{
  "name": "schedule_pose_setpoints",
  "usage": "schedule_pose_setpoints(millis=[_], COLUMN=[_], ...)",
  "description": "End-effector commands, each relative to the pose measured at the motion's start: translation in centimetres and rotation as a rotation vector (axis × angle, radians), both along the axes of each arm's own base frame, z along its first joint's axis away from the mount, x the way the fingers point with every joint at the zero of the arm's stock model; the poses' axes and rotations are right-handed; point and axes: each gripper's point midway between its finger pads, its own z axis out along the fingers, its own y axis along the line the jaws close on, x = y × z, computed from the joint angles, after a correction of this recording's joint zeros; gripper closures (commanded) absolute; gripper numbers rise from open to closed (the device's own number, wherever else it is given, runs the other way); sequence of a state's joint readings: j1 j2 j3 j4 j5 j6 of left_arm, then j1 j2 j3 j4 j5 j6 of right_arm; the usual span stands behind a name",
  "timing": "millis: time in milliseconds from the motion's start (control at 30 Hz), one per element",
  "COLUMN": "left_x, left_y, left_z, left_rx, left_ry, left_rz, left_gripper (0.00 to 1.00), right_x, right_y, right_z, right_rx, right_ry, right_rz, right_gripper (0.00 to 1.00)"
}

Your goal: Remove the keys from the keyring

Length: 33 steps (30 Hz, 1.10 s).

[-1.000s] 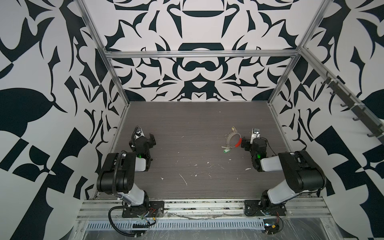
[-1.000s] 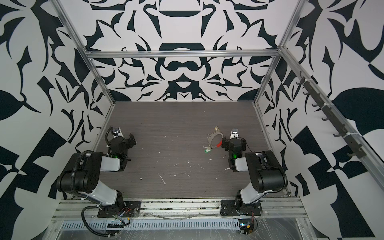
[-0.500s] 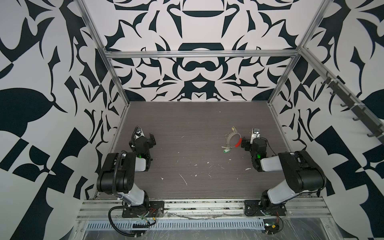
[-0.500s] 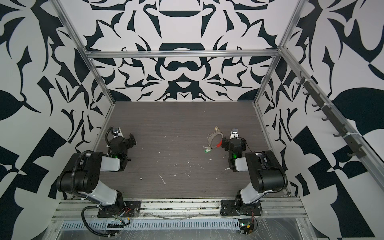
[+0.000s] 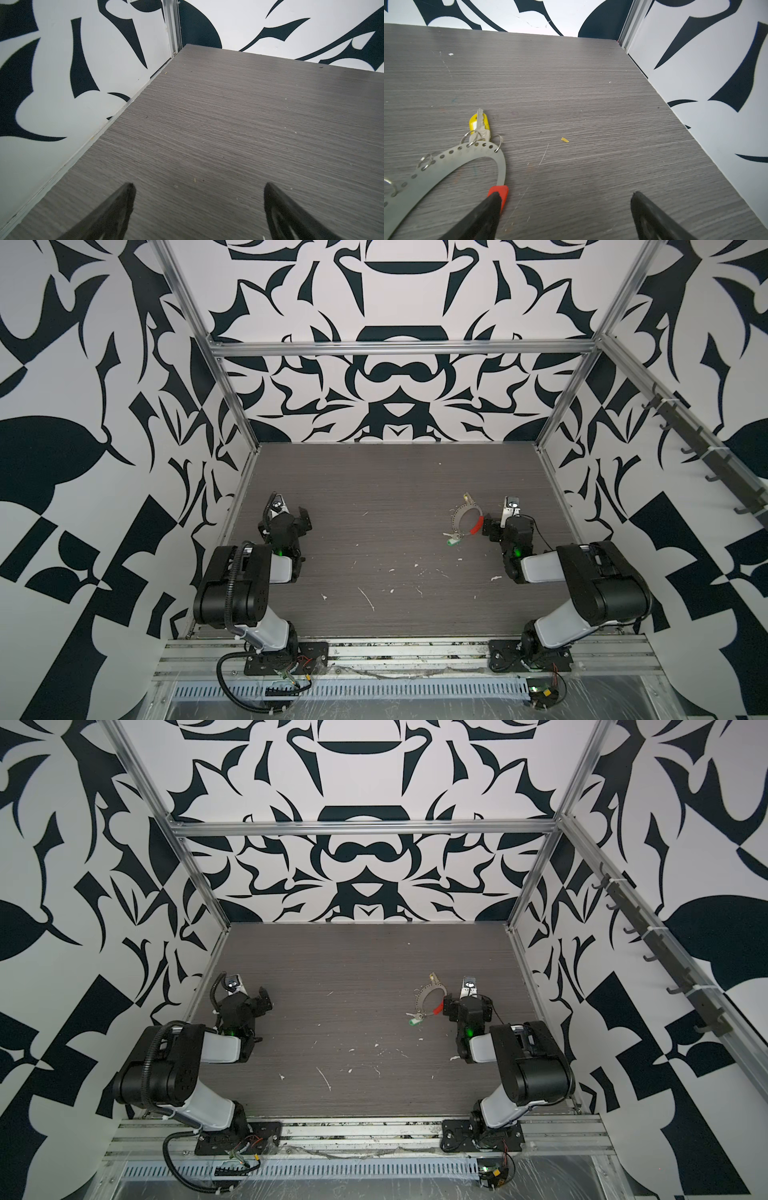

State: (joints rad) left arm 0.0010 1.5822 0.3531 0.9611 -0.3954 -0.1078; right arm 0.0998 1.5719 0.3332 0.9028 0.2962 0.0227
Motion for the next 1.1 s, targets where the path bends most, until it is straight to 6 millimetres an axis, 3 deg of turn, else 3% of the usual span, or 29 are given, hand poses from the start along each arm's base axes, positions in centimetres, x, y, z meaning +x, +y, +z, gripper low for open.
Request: schedule_pose_setpoints(millis=[0, 467, 633, 967, 1067], left_x=[0.2, 0.2, -0.3, -0.5, -0.4], left_y=[0.1, 0.1, 0.2, 1.9, 2.0], left_z=[1.0, 1.0, 1.7, 6.1, 8.4], left_rx=[-0.010, -0.010, -0.017, -0.015, -0.055], left_ry=[-0.039, -0.042, -0.053, -0.024, -0.090], left_rz=[0.002, 0.002, 0.013, 0.125, 0.143], left_gripper=[0.01, 0.01, 0.01, 0.01, 0.01], right_x=[0.6, 0.7, 0.4, 0.6, 0.9], right_y=[0.1, 0.3, -0.6, -3.1, -3.2], right_z=[1.7, 1.8, 3.8, 9.1, 10.0], right_rx=[0.007, 0.008, 0.002, 0.090, 0.245], right_ry=[-0.062, -0.062, -0.034, -0.035, -0.033], right_rz=[-0.007, 0.011, -0.050, -0.270, -0.363], right_gripper=[0.00, 0.00, 0.00, 0.00, 0.00])
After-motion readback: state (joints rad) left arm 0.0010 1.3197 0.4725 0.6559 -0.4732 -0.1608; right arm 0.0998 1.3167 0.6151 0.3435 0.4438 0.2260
